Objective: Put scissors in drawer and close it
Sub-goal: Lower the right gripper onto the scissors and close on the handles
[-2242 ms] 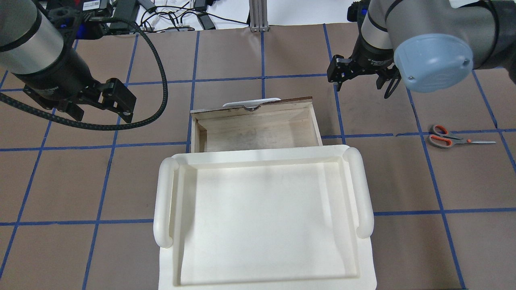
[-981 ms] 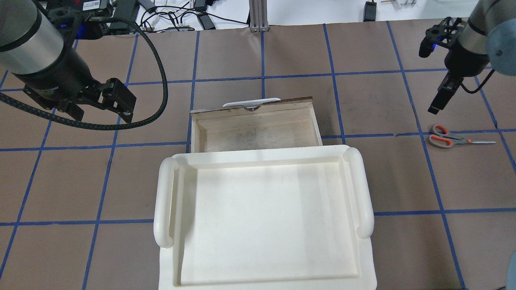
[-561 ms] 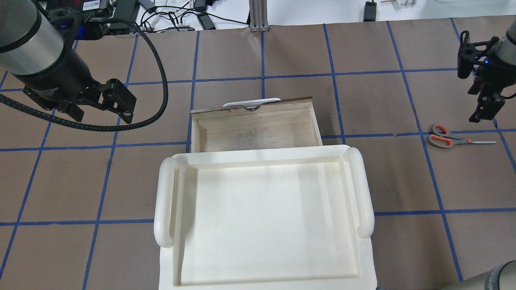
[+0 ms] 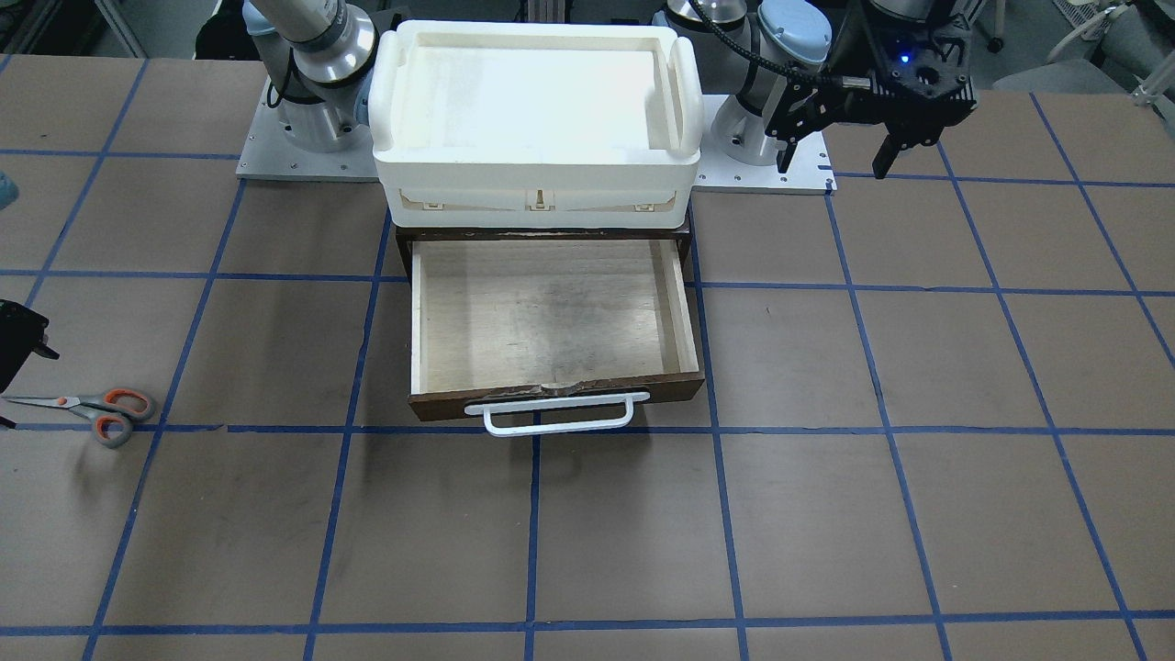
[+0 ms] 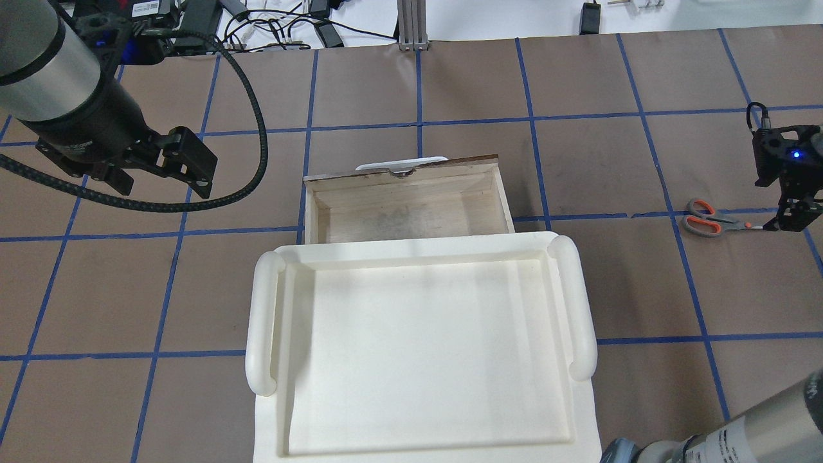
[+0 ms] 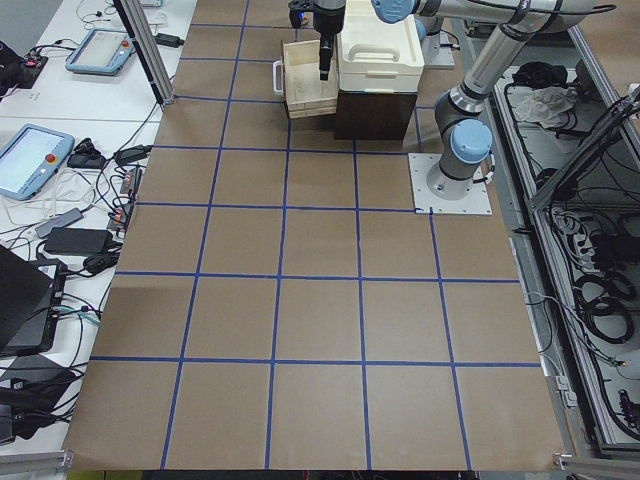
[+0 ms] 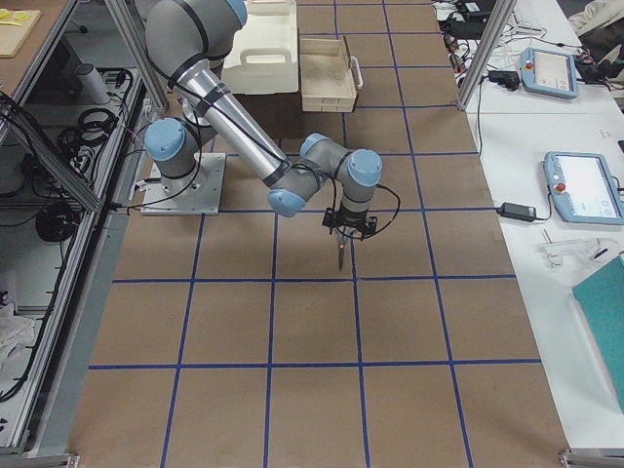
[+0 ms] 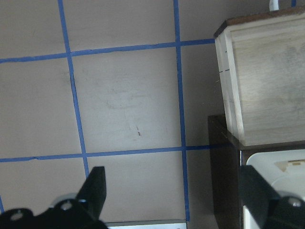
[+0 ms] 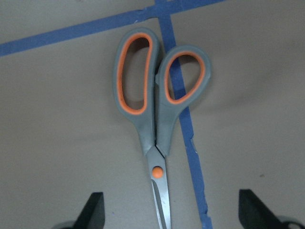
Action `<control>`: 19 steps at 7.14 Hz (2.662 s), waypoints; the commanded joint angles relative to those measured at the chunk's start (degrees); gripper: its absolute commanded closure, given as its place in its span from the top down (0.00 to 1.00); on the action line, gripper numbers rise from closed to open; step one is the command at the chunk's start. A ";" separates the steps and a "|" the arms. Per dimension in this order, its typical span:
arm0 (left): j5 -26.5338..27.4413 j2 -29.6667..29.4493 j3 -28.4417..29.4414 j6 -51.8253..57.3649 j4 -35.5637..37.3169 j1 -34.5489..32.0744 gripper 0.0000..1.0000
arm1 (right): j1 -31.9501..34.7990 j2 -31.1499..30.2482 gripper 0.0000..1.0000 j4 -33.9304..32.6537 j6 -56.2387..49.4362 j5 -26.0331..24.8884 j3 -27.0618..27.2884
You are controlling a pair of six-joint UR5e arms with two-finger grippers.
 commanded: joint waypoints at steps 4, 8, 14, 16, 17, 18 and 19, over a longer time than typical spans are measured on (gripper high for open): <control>0.00 0.00 0.00 0.00 0.00 0.08 1.00 | 0.93 -0.02 1.00 -2.73 -0.59 4.40 5.04; 0.00 0.00 0.00 0.00 0.00 0.00 1.00 | 1.82 0.41 1.00 -4.76 -2.00 3.43 4.88; 0.00 0.00 0.00 0.00 0.00 0.00 1.00 | 1.82 1.82 0.98 -7.40 -4.37 3.26 4.79; 0.00 0.00 0.00 0.00 0.00 0.00 1.00 | 1.82 3.30 0.98 -9.06 -4.37 2.47 4.97; 0.00 0.00 0.00 0.00 0.00 0.00 1.00 | 1.82 3.23 0.92 -9.07 -4.37 2.38 4.88; 0.00 0.00 0.00 0.00 0.00 0.00 1.00 | 1.82 3.23 0.81 -8.98 -4.37 2.29 4.88; 0.00 0.00 0.00 0.00 0.00 0.00 1.00 | 1.82 3.14 0.70 -8.98 -4.46 2.20 4.96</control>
